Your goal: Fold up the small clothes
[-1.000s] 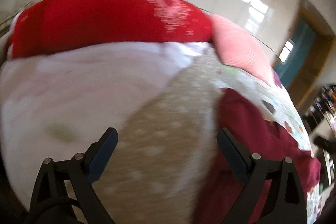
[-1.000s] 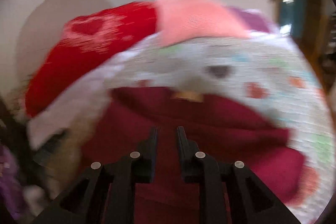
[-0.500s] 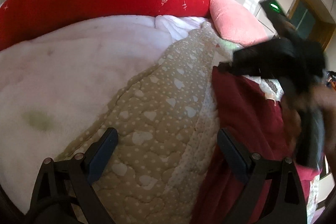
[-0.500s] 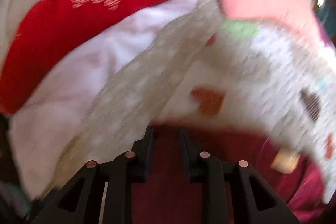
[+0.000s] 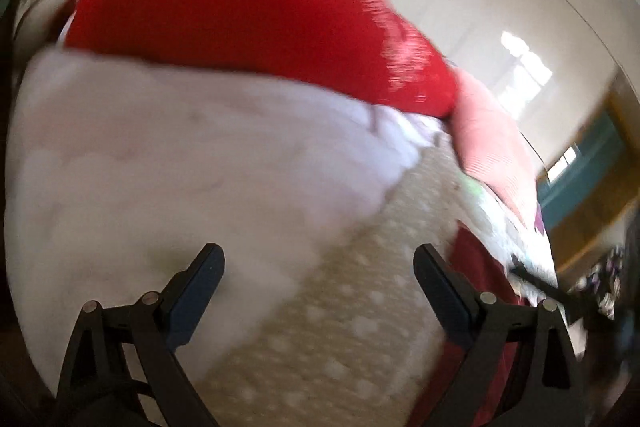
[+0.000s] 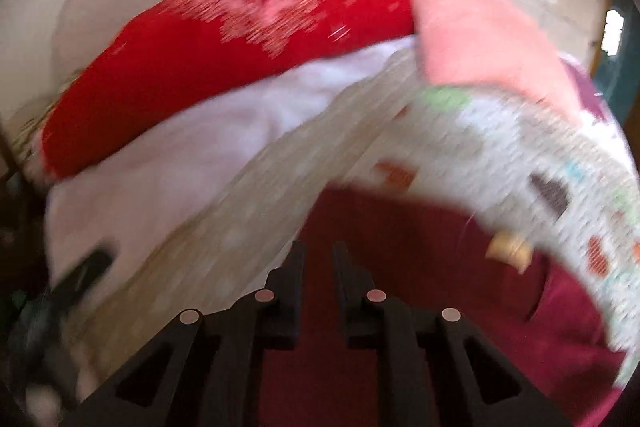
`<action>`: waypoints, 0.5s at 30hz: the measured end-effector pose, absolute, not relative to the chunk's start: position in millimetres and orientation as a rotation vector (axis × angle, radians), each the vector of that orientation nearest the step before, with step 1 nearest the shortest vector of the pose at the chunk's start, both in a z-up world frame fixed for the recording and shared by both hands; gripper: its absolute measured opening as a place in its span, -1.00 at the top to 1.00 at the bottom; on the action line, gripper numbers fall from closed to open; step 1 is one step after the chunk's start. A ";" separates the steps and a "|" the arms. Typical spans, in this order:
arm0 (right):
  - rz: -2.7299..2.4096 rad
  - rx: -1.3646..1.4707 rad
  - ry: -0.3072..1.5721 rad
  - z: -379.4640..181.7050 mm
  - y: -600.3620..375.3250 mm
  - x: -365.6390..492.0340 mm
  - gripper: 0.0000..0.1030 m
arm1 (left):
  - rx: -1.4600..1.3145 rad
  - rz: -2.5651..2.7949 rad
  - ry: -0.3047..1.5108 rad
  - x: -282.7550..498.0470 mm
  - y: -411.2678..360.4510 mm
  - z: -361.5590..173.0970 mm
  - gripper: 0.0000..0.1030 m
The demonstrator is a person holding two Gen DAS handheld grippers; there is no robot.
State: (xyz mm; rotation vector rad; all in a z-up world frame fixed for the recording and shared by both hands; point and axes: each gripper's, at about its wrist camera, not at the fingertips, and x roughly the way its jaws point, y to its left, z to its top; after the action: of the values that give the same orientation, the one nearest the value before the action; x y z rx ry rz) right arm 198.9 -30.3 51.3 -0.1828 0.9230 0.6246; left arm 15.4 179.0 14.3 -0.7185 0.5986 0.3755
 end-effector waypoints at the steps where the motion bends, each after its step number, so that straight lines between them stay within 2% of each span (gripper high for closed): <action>1: 0.641 -0.187 0.939 47.1 -29.0 191.0 0.71 | -0.747 0.376 0.615 16.6 183.4 9.1 -0.84; 4: 0.742 -0.156 1.101 8.8 -21.8 168.3 0.71 | -0.734 0.380 0.620 15.6 180.6 8.3 -0.84; 7: 0.755 -0.219 1.070 7.4 -22.3 140.6 0.68 | -0.685 0.373 0.629 19.8 175.0 9.8 -0.85; 11: 0.767 -0.046 1.071 26.9 -48.9 141.3 0.67 | -0.708 0.373 0.629 16.7 182.4 8.1 -0.85; 15: 0.743 -0.130 1.020 27.2 -40.9 118.9 0.44 | -0.708 0.377 0.628 12.0 186.7 7.4 -0.85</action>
State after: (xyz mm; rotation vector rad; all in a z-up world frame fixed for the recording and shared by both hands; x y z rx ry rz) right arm 118.9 -40.9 27.2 -0.1299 1.0204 0.7433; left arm 12.0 186.7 7.4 -0.7081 0.6277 0.3765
